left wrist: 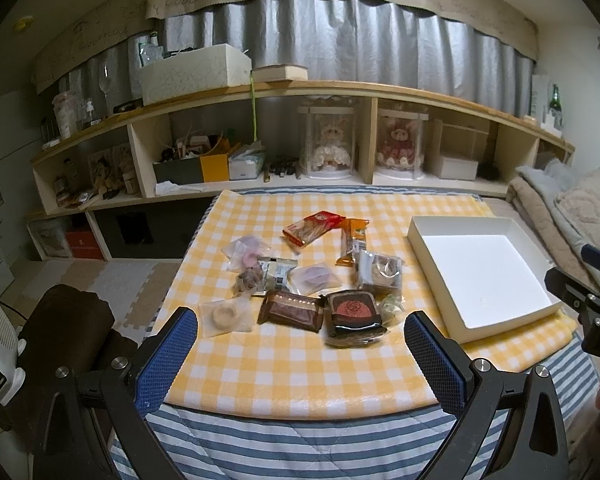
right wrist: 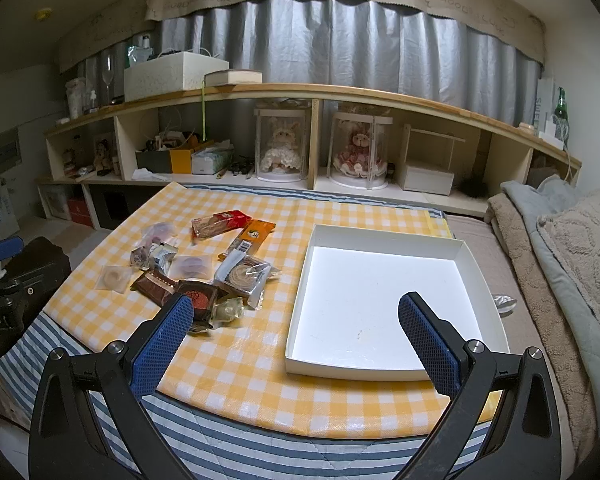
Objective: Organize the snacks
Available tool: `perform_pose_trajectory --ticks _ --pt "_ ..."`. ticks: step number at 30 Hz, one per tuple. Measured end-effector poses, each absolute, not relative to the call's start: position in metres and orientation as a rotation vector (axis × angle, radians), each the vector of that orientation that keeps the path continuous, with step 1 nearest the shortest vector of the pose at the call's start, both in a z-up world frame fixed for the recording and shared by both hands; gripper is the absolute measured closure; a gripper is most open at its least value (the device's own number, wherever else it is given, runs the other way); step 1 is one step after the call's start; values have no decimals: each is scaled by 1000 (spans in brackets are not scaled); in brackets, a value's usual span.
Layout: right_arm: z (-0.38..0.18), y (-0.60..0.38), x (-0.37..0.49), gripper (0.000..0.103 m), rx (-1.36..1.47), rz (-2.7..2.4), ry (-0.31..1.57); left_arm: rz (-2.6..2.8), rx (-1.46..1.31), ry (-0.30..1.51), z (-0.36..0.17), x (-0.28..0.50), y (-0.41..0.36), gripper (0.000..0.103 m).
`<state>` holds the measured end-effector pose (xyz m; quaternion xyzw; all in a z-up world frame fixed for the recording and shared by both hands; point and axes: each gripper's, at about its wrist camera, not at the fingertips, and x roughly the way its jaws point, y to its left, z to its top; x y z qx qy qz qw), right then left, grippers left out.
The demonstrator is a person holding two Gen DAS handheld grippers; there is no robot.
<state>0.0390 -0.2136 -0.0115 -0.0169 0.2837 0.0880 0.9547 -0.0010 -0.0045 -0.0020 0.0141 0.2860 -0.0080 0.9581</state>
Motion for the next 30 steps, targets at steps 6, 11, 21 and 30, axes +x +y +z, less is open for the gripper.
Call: perform_pose_trajectory --ticks 6,11,21,30 --pt "-11 -213 41 0 -29 172 577 -39 20 563 2 -5 -2 0" --pt "-3 -216 43 0 -17 169 564 -116 -34 564 14 4 6 0" --pt "13 -202 82 0 -14 191 531 -57 -21 492 32 46 21 0" --pt "1 -188 147 0 3 247 571 -29 -79 623 6 117 17 0"
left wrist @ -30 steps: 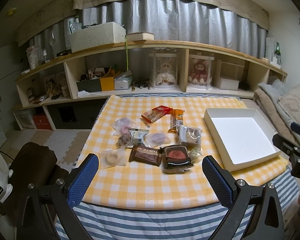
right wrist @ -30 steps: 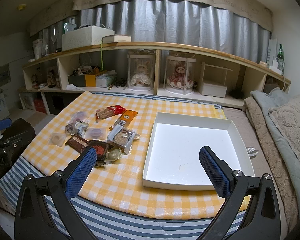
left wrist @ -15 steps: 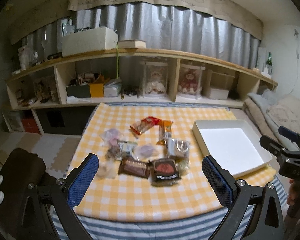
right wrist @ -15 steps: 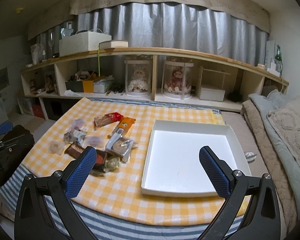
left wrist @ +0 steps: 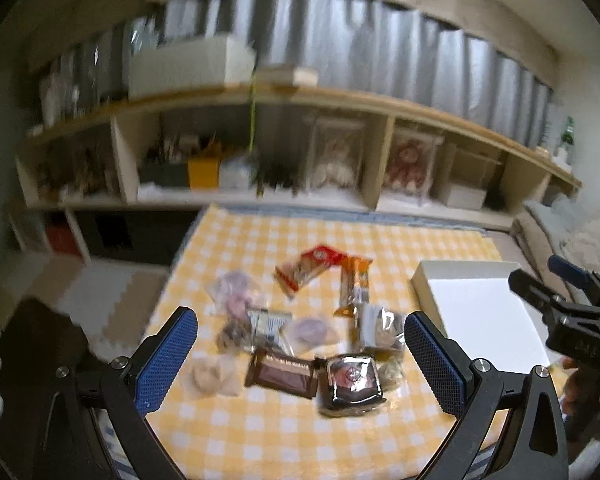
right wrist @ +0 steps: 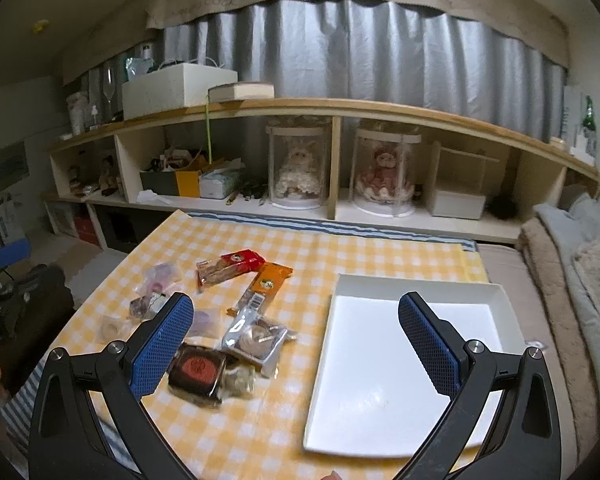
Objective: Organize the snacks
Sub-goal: 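Grasp the dark red-patterned cake with the left tool while the right tool grasps the clear round pastry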
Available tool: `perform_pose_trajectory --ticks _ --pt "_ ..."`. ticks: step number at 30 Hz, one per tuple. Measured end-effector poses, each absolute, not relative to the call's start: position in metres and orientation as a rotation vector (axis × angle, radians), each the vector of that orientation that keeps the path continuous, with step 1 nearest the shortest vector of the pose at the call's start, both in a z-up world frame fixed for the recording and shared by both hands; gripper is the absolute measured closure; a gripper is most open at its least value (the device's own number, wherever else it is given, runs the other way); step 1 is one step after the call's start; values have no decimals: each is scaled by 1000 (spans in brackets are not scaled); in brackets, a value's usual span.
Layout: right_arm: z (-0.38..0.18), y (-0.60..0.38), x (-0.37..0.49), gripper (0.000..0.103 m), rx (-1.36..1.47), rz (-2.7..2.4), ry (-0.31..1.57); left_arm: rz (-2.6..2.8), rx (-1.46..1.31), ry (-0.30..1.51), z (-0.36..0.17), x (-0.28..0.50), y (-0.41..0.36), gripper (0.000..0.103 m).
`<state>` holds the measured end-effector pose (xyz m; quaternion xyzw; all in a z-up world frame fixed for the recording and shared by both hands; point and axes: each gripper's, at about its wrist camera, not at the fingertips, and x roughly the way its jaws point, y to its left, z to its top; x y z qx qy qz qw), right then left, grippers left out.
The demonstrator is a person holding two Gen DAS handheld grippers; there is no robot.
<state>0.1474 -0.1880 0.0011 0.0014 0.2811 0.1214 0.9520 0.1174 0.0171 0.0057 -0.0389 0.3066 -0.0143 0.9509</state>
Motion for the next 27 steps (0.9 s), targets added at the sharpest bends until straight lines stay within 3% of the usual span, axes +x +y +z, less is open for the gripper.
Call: perform_pose_trajectory --ticks 7,19,27 --pt "-30 -191 202 0 90 284 659 -2 -120 749 -20 175 6 0" --pt "-76 -161 251 0 -165 557 803 -70 -99 911 -89 247 -26 0" --pt "-113 -138 264 0 -539 789 898 -135 15 1007 -133 271 -50 0"
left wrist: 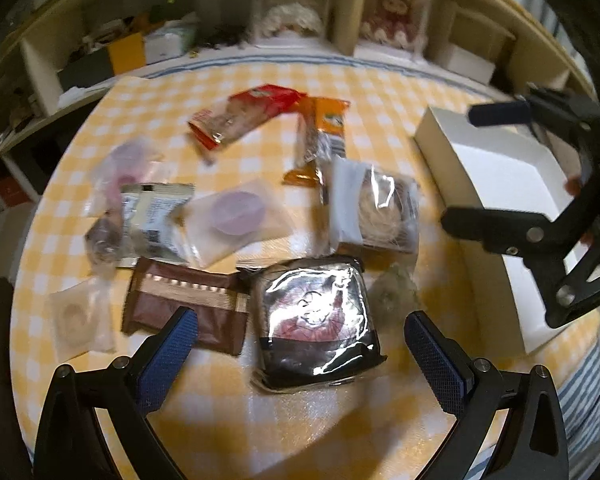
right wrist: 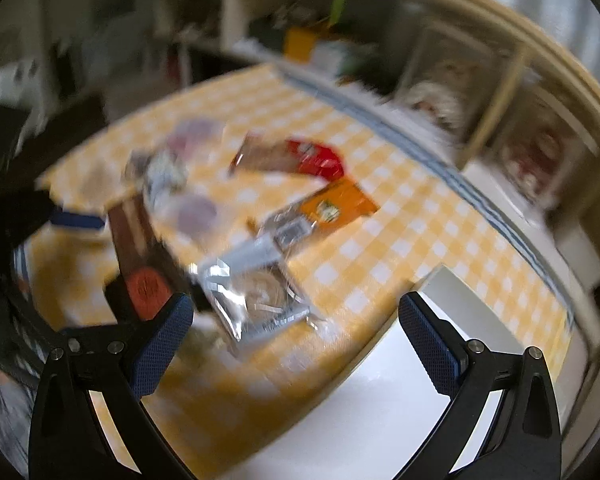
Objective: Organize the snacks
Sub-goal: 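Grasp the dark red-patterned cake with the left tool while the right tool grasps the clear round pastry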
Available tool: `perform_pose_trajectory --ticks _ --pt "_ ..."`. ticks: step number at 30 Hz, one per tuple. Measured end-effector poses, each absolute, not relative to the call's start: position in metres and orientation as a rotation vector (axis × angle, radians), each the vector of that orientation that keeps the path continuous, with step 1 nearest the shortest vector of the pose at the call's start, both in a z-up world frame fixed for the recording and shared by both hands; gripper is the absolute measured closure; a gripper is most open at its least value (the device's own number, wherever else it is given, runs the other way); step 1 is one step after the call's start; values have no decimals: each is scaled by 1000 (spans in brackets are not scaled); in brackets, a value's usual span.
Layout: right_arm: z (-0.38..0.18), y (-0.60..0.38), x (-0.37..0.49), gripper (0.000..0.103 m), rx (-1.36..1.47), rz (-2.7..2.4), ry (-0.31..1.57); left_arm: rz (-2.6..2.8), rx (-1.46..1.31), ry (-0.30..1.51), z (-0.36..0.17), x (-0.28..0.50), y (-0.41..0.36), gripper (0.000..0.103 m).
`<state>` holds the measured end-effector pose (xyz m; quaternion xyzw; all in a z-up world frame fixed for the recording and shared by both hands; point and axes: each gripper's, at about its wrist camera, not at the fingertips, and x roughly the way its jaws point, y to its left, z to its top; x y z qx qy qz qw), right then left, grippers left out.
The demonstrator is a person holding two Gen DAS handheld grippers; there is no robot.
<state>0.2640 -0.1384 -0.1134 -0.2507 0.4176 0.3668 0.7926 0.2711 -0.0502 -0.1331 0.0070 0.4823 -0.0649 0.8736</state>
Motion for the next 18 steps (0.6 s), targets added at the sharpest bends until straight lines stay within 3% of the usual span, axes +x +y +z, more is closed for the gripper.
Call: perform_pose_trajectory --ticks 7,14,16,18 --pt "-142 -109 271 4 -773 935 977 -175 -10 1055 -154 286 -50 2" --pt "-172 -89 286 17 -863 955 1074 -196 -45 1113 -173 305 -45 27" --pt "-179 -86 287 32 -868 975 1119 -212 -75 1124 -177 310 -43 30" --pt "-183 -84 286 33 -887 956 1127 -212 -97 1130 -179 316 -42 38"
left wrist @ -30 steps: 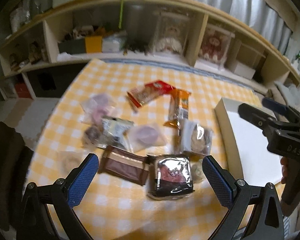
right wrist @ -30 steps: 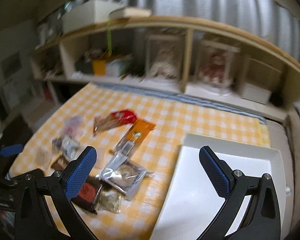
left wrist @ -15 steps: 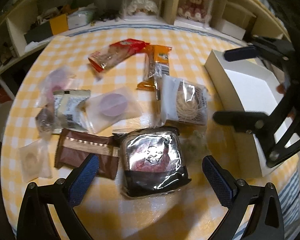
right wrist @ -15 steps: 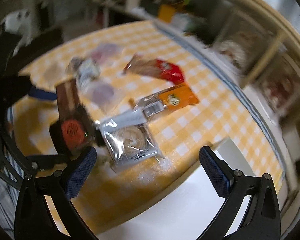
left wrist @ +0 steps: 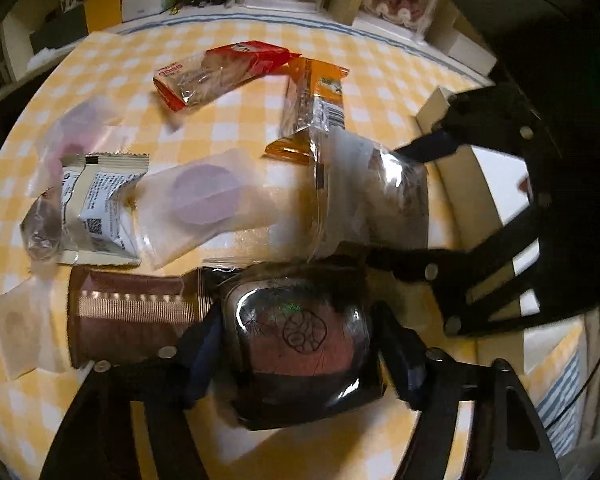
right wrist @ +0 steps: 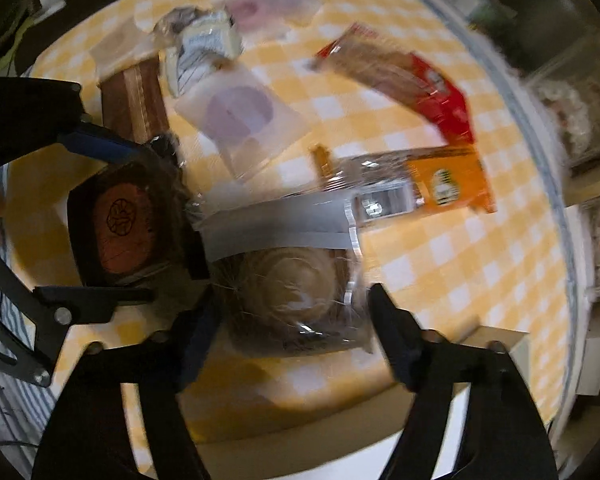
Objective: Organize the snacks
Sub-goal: 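Grasp the dark red-patterned cake with the left tool while the right tool grasps the clear round pastry, then carry both held snacks over the white tray and release them inside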
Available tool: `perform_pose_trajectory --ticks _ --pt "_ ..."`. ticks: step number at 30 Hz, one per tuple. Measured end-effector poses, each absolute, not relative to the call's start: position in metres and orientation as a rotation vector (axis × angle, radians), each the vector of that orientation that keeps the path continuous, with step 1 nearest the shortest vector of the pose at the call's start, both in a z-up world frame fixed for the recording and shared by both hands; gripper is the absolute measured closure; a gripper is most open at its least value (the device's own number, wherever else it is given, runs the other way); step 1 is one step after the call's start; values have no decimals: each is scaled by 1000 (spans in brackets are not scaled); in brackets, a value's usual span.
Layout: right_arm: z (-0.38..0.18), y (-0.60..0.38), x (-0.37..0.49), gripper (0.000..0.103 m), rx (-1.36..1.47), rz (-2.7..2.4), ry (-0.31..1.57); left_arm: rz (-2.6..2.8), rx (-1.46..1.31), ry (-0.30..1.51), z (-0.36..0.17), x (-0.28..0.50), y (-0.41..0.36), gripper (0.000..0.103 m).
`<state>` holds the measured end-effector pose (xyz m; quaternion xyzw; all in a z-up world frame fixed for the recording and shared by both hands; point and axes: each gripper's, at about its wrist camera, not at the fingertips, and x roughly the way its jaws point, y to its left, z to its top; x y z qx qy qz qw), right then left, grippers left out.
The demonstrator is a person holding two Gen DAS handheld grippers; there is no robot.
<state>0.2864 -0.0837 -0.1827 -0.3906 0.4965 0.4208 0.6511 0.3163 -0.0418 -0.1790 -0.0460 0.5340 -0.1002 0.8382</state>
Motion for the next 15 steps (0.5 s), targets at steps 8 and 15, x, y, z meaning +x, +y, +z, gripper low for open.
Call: perform_pose_trajectory --ticks 8,15 --pt "-167 -100 304 36 -701 811 1140 -237 -138 1146 -179 317 -35 42" --pt "-137 -119 313 38 -463 738 1127 -230 -191 1039 -147 306 -21 43"
